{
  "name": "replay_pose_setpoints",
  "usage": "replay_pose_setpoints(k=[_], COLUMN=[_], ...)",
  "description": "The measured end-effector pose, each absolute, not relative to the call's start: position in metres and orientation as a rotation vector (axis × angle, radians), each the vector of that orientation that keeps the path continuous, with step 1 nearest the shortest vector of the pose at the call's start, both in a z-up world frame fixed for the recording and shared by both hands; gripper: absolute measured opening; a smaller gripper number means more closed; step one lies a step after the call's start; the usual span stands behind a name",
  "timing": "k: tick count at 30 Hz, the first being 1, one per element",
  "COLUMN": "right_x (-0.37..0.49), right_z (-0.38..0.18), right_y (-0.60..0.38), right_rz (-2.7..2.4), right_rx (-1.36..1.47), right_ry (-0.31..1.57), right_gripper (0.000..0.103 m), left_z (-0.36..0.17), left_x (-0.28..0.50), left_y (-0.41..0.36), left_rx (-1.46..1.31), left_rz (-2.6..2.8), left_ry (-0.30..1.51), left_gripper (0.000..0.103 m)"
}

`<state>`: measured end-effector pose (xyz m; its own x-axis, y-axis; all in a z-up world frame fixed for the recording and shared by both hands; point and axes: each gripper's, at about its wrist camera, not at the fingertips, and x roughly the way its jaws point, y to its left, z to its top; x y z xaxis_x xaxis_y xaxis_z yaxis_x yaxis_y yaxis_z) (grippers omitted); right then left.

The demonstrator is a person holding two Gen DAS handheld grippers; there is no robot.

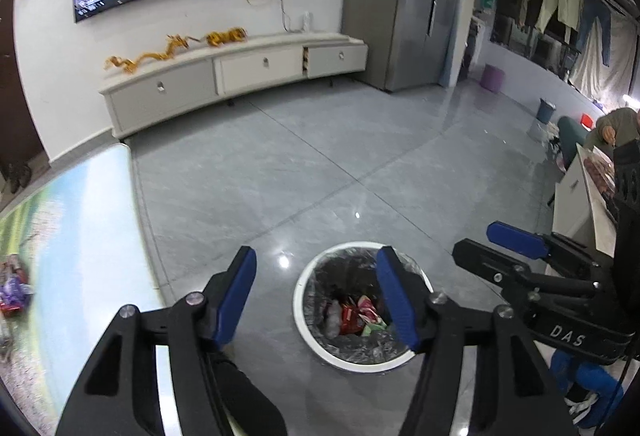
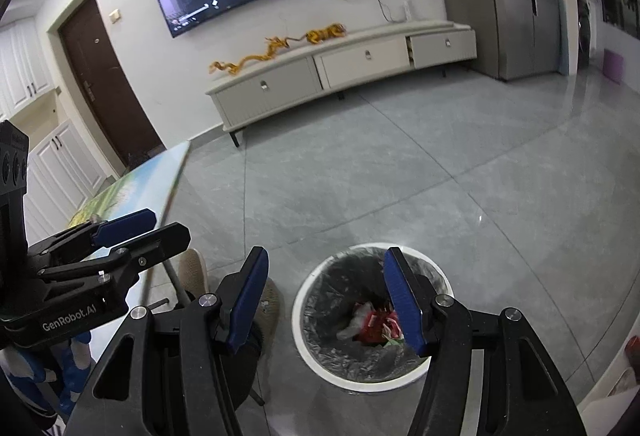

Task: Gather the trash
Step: 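Move both tools back over the remaining trash on the table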

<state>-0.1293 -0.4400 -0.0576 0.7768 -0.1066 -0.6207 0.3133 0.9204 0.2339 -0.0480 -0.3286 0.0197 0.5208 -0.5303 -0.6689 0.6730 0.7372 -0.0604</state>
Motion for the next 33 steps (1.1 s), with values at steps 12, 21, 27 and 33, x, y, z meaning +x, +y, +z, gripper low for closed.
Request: replay_pose_setpoints(k=[12, 21, 27, 33], right_x=[-0.145, -0.145, -0.144, -0.145], right_z=[-0.002, 0.025, 0.046, 0.053], right_y=[-0.383, -0.328, -0.287, -0.250], right_rz=[-0.201, -0.133, -0.076, -0.020], right_rx=[0.234, 0.153, 0.086, 0.034], right_ry=[0.564, 0.539, 0.511, 0.510], right_gripper=[0.060, 0.061, 0.061, 0.062], left_z=[0.067, 0.094, 0.104, 0.108], left_x=[-0.074, -0.086, -0.094, -0.103], left_y=[-0.254, -0.177, -0.130, -0.087], left_rx=[0.158, 0.079, 0.022, -0.020], left_rz=[-0.651, -0.540, -0.464, -0.395], left_ry=[0.587, 0.497, 0.444, 0.412], left_gripper=[0.061, 0.061, 0.061, 0.061])
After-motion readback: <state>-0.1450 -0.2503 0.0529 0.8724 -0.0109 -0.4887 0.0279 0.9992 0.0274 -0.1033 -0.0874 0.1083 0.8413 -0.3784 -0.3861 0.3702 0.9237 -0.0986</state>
